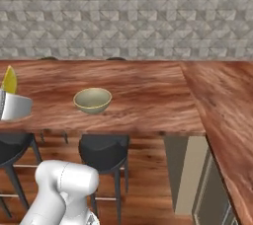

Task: There is a bowl on the dining counter. Grab a lemon wedge from the fridge and place it in the bowl. Then get the liquor bottle and glass cup from the cabinet and place them next to the bowl.

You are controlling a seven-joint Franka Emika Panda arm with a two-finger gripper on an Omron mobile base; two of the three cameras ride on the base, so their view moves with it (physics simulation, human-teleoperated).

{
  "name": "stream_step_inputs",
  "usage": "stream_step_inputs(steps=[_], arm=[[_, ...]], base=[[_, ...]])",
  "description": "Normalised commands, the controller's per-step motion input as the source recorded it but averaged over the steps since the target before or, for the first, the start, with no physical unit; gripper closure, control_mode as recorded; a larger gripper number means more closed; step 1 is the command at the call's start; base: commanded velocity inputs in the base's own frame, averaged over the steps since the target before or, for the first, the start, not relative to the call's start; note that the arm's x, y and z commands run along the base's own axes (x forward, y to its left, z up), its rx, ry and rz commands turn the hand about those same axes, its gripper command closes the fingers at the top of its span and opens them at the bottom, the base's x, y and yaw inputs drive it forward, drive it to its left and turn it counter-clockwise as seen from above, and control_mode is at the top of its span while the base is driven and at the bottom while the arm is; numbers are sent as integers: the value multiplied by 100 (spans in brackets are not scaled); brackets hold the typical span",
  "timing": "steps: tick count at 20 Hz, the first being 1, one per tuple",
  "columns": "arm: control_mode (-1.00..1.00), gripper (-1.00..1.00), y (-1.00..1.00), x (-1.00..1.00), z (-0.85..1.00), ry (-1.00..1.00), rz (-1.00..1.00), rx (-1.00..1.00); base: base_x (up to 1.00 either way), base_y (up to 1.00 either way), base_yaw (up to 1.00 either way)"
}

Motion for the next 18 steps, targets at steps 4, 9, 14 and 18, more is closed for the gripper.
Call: stream_step_inputs(steps=[4, 9, 14, 18], arm=[[100, 100, 0, 0, 0, 0, 0, 0], [100, 100, 0, 0, 0, 0, 0, 0], [-100, 100, -5, 60, -4, 19, 0, 0], [-100, 100, -12, 100, -27, 49, 3, 0]], base=[[84, -8, 33], [86, 0, 15], [35, 0, 0], [0, 0, 0]])
